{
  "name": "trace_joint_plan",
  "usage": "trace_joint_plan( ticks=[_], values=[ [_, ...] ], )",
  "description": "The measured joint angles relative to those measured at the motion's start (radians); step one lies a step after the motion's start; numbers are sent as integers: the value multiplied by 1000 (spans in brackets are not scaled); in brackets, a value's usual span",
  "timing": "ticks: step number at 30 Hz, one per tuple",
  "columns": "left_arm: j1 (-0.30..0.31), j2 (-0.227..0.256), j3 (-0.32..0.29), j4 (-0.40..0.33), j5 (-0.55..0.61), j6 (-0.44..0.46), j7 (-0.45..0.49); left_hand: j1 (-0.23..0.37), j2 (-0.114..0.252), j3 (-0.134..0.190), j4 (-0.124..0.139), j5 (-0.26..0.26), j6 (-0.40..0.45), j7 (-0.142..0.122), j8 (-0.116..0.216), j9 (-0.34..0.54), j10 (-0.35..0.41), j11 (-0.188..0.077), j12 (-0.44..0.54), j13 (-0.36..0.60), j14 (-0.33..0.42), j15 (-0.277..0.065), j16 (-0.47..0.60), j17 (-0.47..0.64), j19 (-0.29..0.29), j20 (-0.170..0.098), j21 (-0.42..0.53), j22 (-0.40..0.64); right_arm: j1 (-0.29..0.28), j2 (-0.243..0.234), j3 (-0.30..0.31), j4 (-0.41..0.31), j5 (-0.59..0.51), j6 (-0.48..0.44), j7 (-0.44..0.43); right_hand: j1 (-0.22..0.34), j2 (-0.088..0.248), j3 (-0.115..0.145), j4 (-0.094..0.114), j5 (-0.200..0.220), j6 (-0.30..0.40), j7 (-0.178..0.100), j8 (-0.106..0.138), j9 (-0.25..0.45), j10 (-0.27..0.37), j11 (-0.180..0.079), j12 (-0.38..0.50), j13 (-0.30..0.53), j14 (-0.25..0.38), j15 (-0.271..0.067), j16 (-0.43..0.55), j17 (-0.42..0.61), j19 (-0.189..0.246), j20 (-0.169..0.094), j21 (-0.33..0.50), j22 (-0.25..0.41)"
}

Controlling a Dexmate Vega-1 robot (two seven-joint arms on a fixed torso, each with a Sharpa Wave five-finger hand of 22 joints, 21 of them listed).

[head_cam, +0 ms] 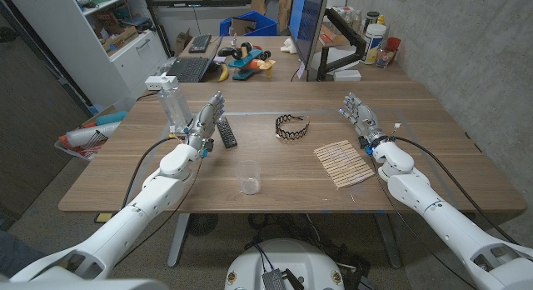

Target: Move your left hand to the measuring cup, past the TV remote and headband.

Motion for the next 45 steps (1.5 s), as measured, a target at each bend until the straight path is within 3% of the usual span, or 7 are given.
trace_joint_plan(
  ticks=[32,33,45],
  values=[
    [74,41,-18,-79,59,-43,37,8,8,4,-4,-4,16,-6,0,0,9,2,6,-5,10,2,0,0,9,9,-14,0,3,1,-4,-18,-16,4,-15,0,0,0,0,0,11,0,0,0,0,0,0,-3,5,5,0,0,0,0,-8,0],
    [78,43,-18,-83,83,-77,41,8,8,6,-6,-4,16,-6,0,0,9,2,6,-5,10,2,0,0,9,9,-14,0,3,1,-4,-24,-16,4,-16,0,0,0,0,0,11,0,0,0,0,0,0,-2,5,5,0,0,7,0,-8,0],
    [118,65,-23,-125,133,-89,67,13,13,4,-13,-4,24,1,7,0,14,7,6,-4,15,7,0,0,13,13,-18,0,6,2,-4,-26,-16,4,-16,0,0,-2,-2,0,11,0,0,0,0,0,0,-2,5,5,0,0,7,0,-8,0]
  ],
)
